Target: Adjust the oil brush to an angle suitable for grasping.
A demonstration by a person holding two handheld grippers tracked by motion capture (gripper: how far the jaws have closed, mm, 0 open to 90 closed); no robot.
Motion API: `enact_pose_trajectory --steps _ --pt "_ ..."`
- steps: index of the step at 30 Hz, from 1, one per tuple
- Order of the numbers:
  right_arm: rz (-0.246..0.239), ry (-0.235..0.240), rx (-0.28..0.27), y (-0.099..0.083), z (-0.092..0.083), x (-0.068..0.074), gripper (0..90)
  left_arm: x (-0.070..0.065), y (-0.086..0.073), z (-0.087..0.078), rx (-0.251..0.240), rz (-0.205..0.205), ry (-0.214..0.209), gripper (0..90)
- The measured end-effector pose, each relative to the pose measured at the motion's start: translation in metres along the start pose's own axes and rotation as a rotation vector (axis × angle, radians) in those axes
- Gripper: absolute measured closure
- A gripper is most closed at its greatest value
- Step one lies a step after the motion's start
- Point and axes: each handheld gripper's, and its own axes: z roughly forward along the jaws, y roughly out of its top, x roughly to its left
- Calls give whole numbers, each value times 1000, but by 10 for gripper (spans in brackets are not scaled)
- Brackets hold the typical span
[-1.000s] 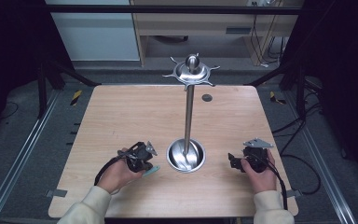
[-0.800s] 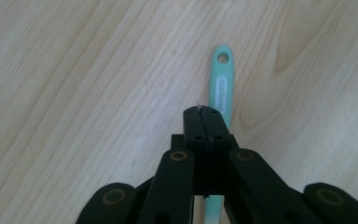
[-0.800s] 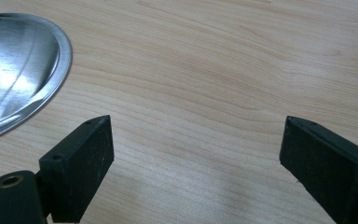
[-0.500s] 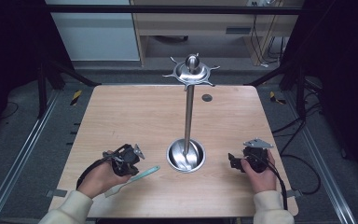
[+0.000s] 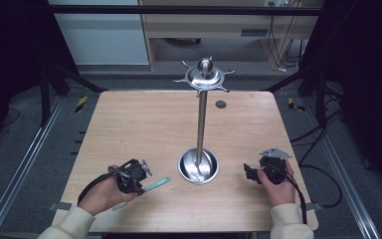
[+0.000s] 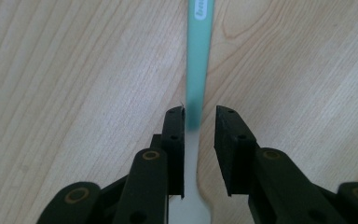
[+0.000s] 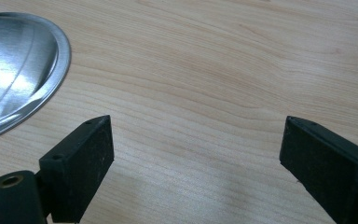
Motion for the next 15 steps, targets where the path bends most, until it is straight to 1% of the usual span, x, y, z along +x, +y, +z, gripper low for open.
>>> enact_pose_trajectory --steps 7,15 --pt "1 1 1 0 0 0 104 1 -3 9 38 9 1 722" --pt "1 3 2 0 0 0 105 1 -2 14 46 11 0 720"
